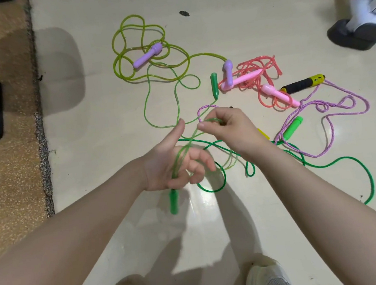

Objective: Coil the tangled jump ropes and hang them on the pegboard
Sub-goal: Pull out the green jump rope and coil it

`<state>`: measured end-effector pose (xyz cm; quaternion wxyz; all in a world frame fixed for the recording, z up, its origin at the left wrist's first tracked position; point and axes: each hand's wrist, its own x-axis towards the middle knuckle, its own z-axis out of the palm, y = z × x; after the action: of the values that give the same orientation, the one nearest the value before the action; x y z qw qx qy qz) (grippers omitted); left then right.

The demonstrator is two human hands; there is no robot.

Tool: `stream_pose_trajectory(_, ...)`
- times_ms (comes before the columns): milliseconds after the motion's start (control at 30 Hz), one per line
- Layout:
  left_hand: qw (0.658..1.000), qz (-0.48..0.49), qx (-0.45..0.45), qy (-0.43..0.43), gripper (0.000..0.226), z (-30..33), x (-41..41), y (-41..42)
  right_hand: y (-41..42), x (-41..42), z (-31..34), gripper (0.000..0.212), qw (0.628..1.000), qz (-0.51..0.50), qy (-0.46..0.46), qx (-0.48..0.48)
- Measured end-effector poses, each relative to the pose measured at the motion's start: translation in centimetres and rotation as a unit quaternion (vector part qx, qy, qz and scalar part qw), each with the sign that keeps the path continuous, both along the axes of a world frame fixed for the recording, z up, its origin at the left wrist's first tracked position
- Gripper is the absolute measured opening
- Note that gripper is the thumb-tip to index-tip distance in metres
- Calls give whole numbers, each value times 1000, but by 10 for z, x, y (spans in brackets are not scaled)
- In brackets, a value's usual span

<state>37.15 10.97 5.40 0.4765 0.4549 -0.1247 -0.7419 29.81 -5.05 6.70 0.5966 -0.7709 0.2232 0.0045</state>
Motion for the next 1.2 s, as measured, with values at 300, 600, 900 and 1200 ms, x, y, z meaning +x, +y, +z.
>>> stream_pose_trajectory(300, 961, 275, 22, -3, 59, -2, 9, -2, 34, -26, -3, 29, 887, 343, 307, 21)
stream_pose_trajectory(600, 979, 91, 158, -87, 75, -16, 9, 25, 21, -10, 36, 23, 982, 151, 42, 106)
stream_pose_trajectory(900, 993, -50, -103, 40, 69, 19, 4, 12, 16, -31, -27, 31, 995, 28, 101, 2)
stream_pose_trajectory(1200, 938, 316, 89, -115, 58, -27, 14, 19, 49, -38, 1, 26, 874, 413, 235, 106)
